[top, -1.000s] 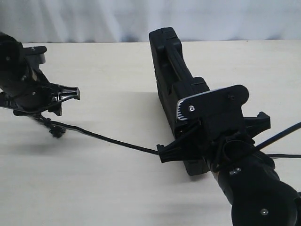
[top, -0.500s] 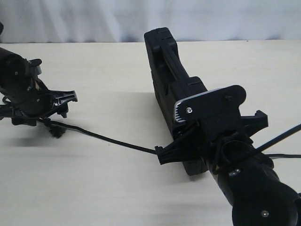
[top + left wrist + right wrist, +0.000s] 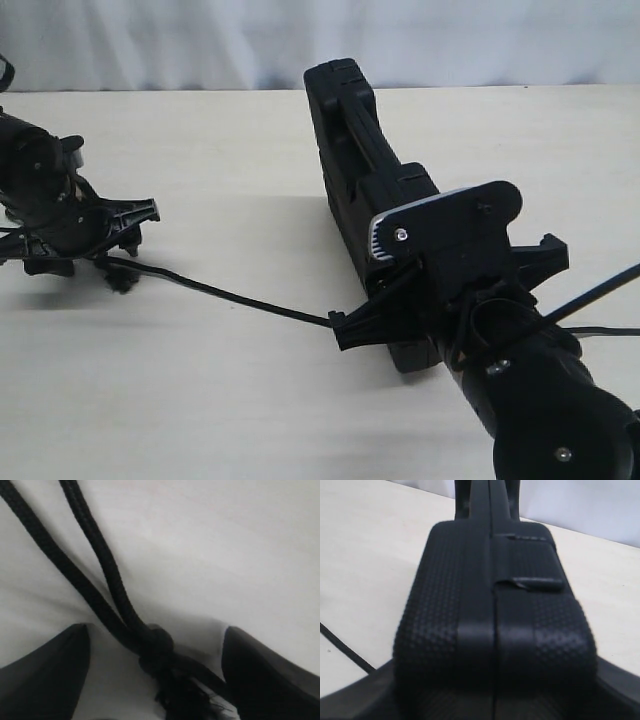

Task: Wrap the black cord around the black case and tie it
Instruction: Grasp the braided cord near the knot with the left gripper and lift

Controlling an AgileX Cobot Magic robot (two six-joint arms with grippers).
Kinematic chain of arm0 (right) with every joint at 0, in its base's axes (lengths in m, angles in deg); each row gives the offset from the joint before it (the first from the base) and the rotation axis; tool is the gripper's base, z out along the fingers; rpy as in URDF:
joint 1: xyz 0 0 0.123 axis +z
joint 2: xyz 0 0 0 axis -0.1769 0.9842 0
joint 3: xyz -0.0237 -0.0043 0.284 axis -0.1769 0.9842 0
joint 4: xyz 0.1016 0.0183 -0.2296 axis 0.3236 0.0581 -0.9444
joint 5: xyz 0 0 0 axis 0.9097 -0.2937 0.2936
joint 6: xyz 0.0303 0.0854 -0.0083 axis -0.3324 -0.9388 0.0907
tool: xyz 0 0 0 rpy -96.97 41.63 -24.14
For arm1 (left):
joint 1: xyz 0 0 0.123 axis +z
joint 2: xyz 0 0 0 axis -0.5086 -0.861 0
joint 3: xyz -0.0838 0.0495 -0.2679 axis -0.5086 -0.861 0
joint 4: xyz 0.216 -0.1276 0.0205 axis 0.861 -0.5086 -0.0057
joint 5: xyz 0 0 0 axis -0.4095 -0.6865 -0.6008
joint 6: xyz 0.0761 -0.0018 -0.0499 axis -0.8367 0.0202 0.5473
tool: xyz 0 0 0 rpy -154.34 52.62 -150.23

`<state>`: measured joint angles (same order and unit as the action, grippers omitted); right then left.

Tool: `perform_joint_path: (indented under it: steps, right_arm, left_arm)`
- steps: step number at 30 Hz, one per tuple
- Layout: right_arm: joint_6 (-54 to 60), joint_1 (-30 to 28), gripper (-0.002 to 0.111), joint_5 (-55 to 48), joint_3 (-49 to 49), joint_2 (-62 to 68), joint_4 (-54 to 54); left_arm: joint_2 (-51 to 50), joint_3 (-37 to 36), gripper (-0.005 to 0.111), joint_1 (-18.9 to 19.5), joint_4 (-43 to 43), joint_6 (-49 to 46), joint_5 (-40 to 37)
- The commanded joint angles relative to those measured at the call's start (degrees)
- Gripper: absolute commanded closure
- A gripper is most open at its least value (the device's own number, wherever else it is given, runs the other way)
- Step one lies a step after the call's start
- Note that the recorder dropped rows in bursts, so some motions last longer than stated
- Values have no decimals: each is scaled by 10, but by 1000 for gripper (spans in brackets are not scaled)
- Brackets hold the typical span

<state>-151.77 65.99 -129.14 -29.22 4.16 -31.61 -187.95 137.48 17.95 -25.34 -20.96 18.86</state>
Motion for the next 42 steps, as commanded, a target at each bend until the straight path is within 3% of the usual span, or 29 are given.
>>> perform_joint_path:
  steps: [1, 5, 11, 17, 25, 34, 42]
  right_arm:
    - [-1, -2, 104, -19, -3, -9, -37]
    - [-1, -2, 104, -19, -3, -9, -46]
    - [-1, -2, 104, -19, -3, -9, -48]
    - [-1, -2, 104, -19, -3, -9, -48]
    - [-1, -2, 104, -19, -3, -9, -48]
    - [7, -22, 104, -18, -2, -30, -49]
    - [-1, -34, 104, -12, 25, -54, -49]
  left_arm:
    - [-4, -2, 38, 16, 2, 5, 7]
    - [-4, -2, 45, 20, 5, 13, 7]
    - [-4, -2, 74, 20, 12, 19, 15]
    - [-4, -2, 106, 20, 74, 13, 5]
    - [0, -2, 107, 19, 86, -89, 28]
    - [32, -2, 107, 16, 29, -275, 43]
    - [93, -2, 107, -42, 26, -423, 63]
